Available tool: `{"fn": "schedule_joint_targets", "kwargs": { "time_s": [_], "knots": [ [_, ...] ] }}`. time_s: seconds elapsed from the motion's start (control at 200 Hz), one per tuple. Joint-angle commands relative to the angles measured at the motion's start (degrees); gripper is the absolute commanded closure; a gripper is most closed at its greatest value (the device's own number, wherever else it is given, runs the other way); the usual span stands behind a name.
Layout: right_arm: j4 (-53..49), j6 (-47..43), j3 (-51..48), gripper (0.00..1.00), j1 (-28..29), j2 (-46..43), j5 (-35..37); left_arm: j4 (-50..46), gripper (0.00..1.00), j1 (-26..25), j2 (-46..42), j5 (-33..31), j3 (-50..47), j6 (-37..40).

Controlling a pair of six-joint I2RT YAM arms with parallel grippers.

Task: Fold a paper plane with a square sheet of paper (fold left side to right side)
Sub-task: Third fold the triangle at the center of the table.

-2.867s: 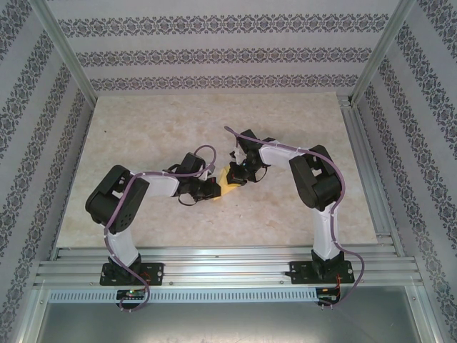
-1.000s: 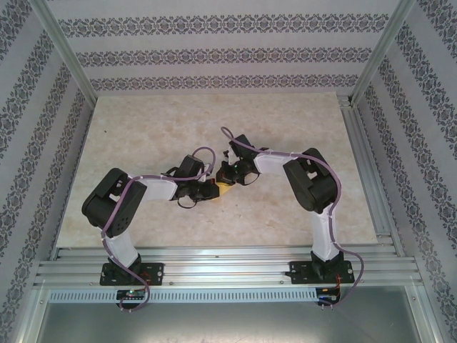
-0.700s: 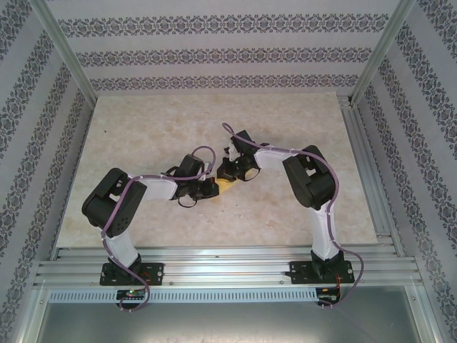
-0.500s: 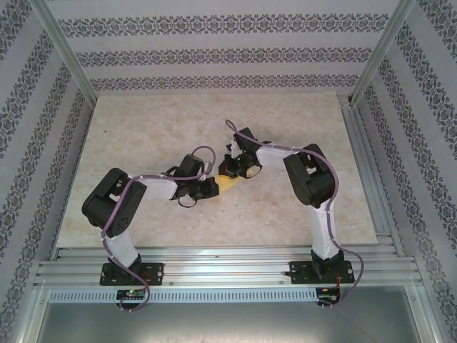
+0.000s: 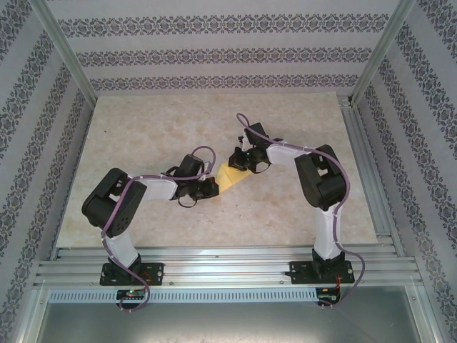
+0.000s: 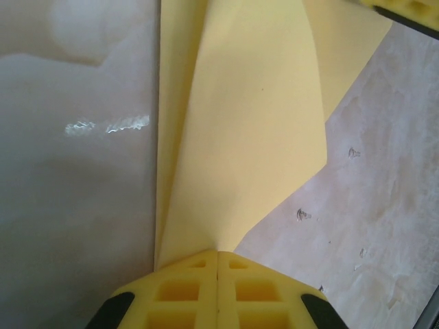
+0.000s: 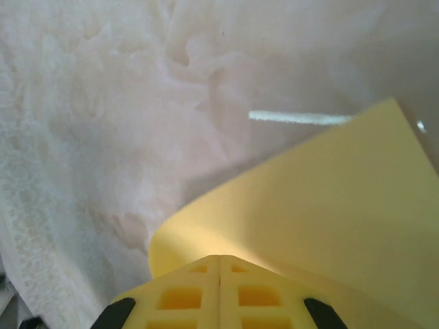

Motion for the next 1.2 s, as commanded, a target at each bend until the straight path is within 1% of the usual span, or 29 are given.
{"fn": "schedule_joint_targets", "kwargs": {
  "time_s": [0.0,0.125,0.185,0.305,0.5,0.974,1.194],
  "knots": [
    [0.38,-1.28,-4.22,0.98,1.14,-7.87,1.83,-7.91,0.97,-0.52,1.23,-2.65,-1.85,0.98],
    [0.25,-0.59,-5.86,0.97,3.28,-10.01,0.67,-8.15,0.97,-0.52,1.16,-2.79,-1.78,1.14],
    [1.53,1.05,-5.71,0.97,4.75,-8.98,-0.89,-7.98,0.97,-0.55,1.14,-2.85,-1.83,1.20],
    [4.13,3.60,-4.88,0.98,6.67,-5.92,-0.83,-7.84,0.97,-0.53,1.04,-2.74,-1.89,0.99],
    [7.18,5.53,-4.40,0.98,7.00,-2.25,0.00,-8.13,0.97,-0.53,0.74,-2.67,-1.67,1.23],
    [10.33,8.20,-2.60,0.98,9.34,3.23,-3.69,-7.54,0.97,-0.53,0.88,-2.63,-1.96,1.25],
    [9.80,7.79,-1.09,0.98,9.12,5.33,-1.43,-7.49,0.97,-0.62,1.31,-2.70,-2.06,1.33]
  ]
}}
